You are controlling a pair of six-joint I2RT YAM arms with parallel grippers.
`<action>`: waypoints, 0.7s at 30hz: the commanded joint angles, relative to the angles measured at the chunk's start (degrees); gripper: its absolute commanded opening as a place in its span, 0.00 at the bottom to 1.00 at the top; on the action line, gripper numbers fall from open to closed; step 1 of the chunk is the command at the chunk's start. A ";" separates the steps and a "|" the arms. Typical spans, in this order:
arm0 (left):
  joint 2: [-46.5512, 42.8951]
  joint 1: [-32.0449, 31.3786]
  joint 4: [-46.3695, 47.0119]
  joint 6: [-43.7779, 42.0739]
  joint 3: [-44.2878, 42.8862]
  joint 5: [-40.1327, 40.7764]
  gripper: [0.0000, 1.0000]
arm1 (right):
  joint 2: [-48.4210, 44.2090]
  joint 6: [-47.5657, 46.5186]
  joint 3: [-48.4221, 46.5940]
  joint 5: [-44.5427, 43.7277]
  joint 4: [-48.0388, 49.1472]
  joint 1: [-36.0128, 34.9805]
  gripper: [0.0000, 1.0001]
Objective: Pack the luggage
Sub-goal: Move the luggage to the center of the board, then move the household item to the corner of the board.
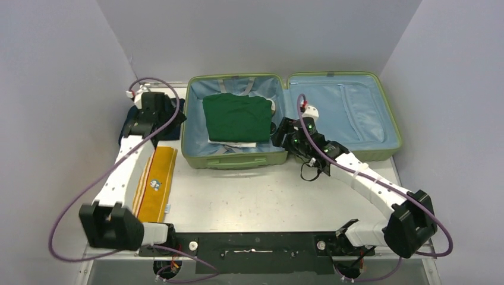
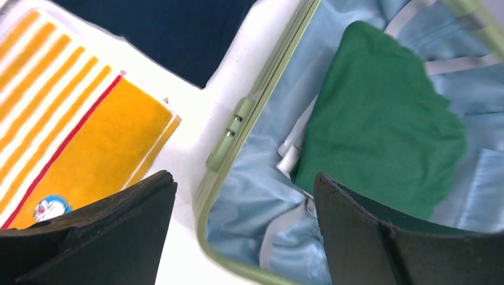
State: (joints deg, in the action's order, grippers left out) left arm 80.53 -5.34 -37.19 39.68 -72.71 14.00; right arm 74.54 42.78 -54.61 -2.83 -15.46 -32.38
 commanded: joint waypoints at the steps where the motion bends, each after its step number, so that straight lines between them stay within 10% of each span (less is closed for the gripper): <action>1: -14.73 -2.02 -6.30 5.25 5.99 7.29 0.83 | -3.57 -5.19 -4.98 -6.84 2.08 -10.69 0.63; 10: -40.66 -2.16 -27.41 22.54 15.64 19.30 0.86 | 14.12 -9.23 -11.52 3.69 14.91 -32.60 0.63; 21: -37.91 -2.83 -40.35 27.47 15.21 30.02 0.97 | 25.78 -7.52 -16.64 6.18 18.49 -38.91 0.62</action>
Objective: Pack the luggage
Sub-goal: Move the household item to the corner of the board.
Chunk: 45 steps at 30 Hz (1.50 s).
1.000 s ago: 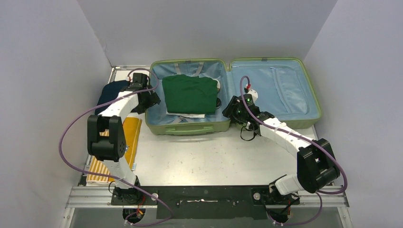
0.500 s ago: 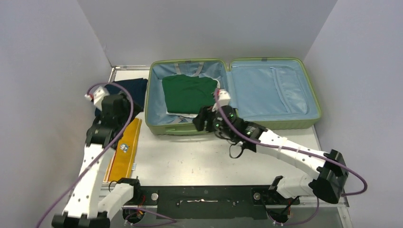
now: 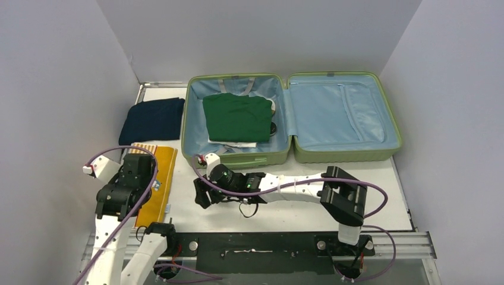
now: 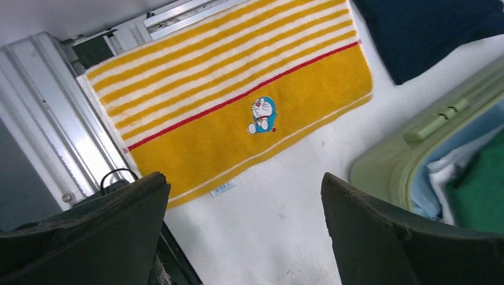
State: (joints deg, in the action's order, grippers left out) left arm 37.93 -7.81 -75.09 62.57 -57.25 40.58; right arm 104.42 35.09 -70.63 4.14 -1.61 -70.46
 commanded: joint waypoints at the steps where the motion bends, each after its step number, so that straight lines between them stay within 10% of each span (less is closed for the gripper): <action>1: 6.67 -0.28 -1.22 5.22 0.78 2.59 0.97 | -5.62 0.50 0.91 -1.39 4.98 -0.82 0.62; 21: 27.30 32.54 26.69 1.94 21.93 -15.80 0.69 | -45.65 5.93 28.66 -15.78 -1.14 -0.95 0.59; 45: 5.72 3.11 19.65 29.00 39.18 -26.96 0.61 | -43.66 5.06 28.16 -16.61 -2.42 -0.50 0.58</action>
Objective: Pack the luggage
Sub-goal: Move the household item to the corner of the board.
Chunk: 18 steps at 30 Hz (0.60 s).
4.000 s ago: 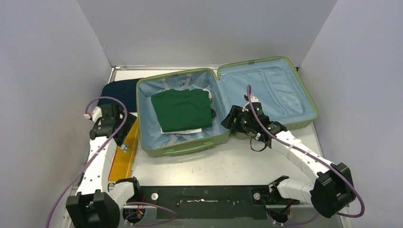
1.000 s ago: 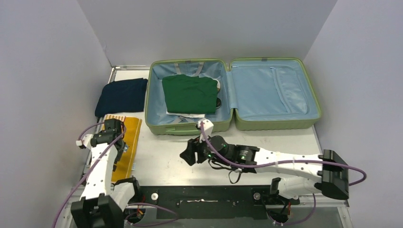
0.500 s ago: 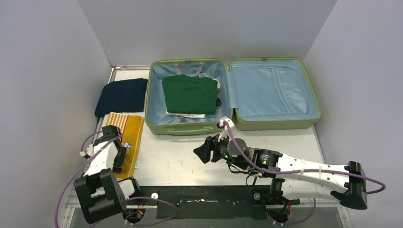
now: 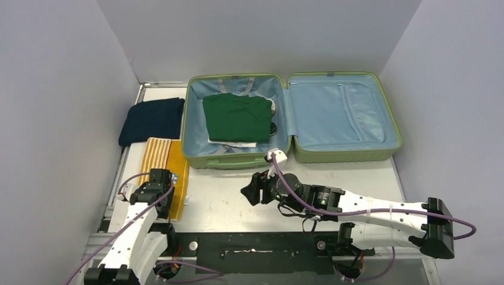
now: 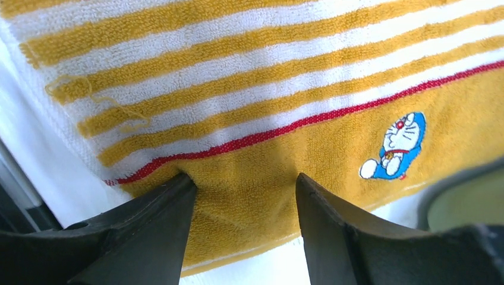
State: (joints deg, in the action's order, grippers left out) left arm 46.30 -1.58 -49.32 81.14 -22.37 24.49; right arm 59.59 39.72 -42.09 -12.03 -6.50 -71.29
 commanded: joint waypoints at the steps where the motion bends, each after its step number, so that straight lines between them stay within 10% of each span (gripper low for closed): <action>1: -4.03 -3.75 -7.28 11.04 4.46 -10.91 0.61 | 1.87 0.60 -0.29 -0.19 2.87 0.33 0.58; 8: -8.46 -5.05 -11.37 7.48 -0.07 -11.15 0.62 | 9.01 -0.61 -2.58 2.16 5.26 0.70 0.59; 12: -7.20 -5.16 -16.36 1.85 -8.57 -8.56 0.88 | 13.55 -2.90 -5.86 4.17 5.96 0.72 0.61; 18: -7.24 -5.16 -24.47 -7.62 -23.53 -0.68 0.94 | 23.57 -5.60 -12.65 7.79 7.60 0.40 0.62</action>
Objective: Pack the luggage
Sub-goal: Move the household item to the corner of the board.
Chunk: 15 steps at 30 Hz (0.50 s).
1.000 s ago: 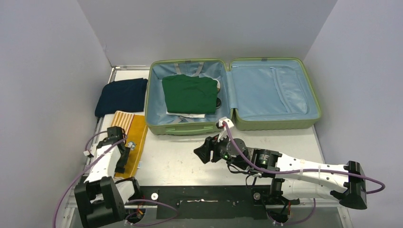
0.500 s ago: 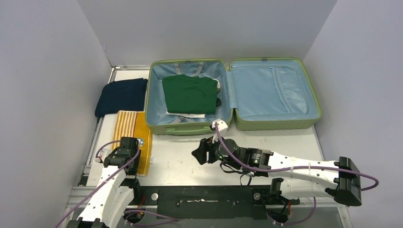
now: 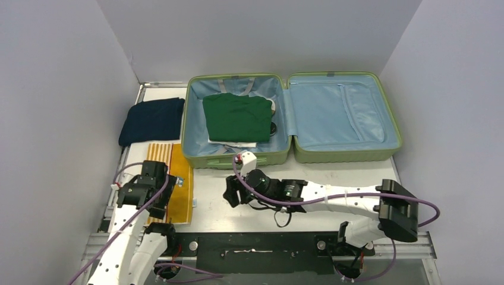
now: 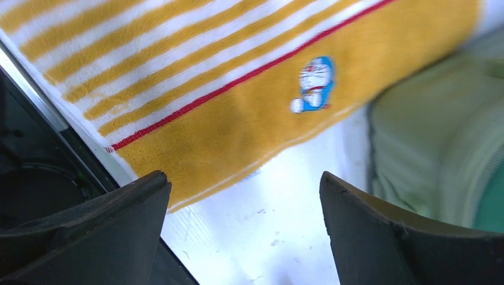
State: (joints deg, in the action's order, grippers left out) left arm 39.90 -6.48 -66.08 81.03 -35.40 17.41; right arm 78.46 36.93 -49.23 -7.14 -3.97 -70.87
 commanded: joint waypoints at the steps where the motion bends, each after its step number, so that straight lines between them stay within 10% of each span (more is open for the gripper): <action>1: -1.34 -0.17 -9.12 -8.99 -13.31 8.22 0.95 | 6.35 -3.46 -6.80 3.30 5.63 -0.35 0.62; 15: -5.61 -3.53 -18.43 -15.64 -40.91 25.02 0.94 | 38.44 -11.34 -36.21 7.53 10.71 -6.60 0.49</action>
State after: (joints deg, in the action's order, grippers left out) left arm 34.83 -9.32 -81.08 67.02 -72.82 38.28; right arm 111.90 28.62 -76.75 -1.37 2.28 -75.29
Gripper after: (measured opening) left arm 0.939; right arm 0.511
